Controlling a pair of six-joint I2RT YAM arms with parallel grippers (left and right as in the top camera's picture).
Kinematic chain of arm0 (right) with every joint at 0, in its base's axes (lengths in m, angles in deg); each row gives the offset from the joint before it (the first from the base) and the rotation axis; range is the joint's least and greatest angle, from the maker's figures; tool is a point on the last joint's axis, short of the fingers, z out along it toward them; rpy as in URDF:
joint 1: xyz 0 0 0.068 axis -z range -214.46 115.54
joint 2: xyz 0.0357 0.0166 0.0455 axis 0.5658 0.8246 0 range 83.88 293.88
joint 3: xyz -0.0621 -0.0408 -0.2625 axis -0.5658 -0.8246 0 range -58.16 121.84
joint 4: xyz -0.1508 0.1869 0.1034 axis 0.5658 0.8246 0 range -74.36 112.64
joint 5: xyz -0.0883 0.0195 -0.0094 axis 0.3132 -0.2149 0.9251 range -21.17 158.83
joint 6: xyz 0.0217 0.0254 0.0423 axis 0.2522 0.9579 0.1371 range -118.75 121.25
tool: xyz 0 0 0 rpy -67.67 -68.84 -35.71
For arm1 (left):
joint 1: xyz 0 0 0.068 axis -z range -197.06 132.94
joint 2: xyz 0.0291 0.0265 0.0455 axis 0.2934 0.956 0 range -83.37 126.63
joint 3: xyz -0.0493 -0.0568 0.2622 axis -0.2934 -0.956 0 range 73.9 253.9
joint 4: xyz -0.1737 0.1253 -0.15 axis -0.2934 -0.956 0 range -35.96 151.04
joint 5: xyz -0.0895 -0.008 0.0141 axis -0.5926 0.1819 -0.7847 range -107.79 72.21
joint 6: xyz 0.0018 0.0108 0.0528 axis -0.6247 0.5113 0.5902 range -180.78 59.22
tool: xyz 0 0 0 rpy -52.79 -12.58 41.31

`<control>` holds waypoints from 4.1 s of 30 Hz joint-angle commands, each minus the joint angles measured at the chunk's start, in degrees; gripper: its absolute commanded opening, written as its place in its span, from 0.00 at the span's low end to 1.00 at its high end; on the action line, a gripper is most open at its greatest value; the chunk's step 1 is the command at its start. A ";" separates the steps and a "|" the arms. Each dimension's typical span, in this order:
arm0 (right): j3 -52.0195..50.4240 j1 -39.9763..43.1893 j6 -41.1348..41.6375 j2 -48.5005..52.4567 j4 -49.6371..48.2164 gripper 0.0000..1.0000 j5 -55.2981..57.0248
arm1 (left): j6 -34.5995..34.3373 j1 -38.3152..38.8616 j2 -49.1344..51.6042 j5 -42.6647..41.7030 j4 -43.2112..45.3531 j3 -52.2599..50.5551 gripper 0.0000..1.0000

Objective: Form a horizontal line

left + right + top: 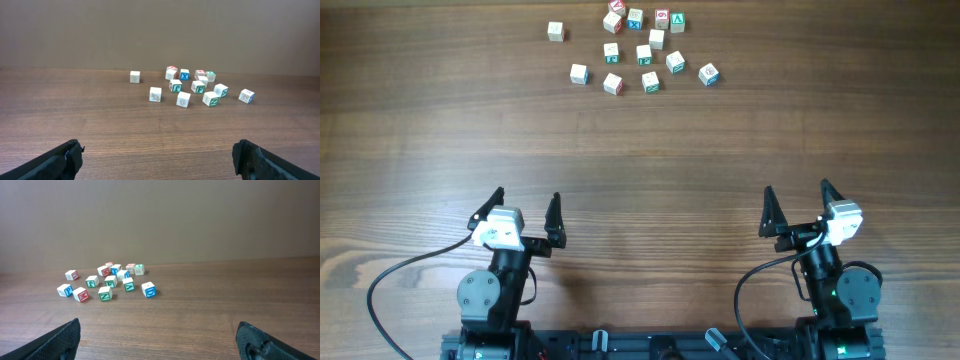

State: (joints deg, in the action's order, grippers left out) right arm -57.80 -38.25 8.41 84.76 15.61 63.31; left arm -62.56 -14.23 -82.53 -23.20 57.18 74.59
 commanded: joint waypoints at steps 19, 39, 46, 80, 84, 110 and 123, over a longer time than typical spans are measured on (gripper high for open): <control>-0.07 -0.28 -1.09 -0.09 -0.28 1.00 0.00 | -0.39 -0.22 -0.57 0.96 -0.24 -0.37 1.00; -0.07 -0.28 -1.09 -0.09 -0.28 1.00 0.00 | -0.39 -0.22 -0.57 0.96 -0.24 -0.37 1.00; -0.07 -0.28 -1.09 -0.09 -0.28 1.00 0.00 | -0.39 -0.22 -0.57 0.96 -0.24 -0.37 1.00; -0.07 -0.28 -1.09 -0.09 -0.28 1.00 -0.02 | -0.39 -0.07 0.94 -0.76 -0.94 8.63 1.00; -0.07 -0.28 -1.09 -0.09 -0.28 1.00 0.00 | -0.37 -0.07 6.49 -0.79 -5.49 18.21 1.00; -0.07 -0.28 -1.07 -0.09 -0.28 1.00 -0.02 | -0.33 7.06 101.48 -5.73 -45.48 106.31 1.00; -0.07 -0.28 -1.07 -0.09 -0.28 1.00 0.00 | -0.33 12.28 118.84 -9.55 -34.45 106.25 1.00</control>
State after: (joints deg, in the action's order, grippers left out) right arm -57.82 -38.34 8.41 84.85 15.63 63.31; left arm -62.60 -1.93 34.28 -31.53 22.39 179.54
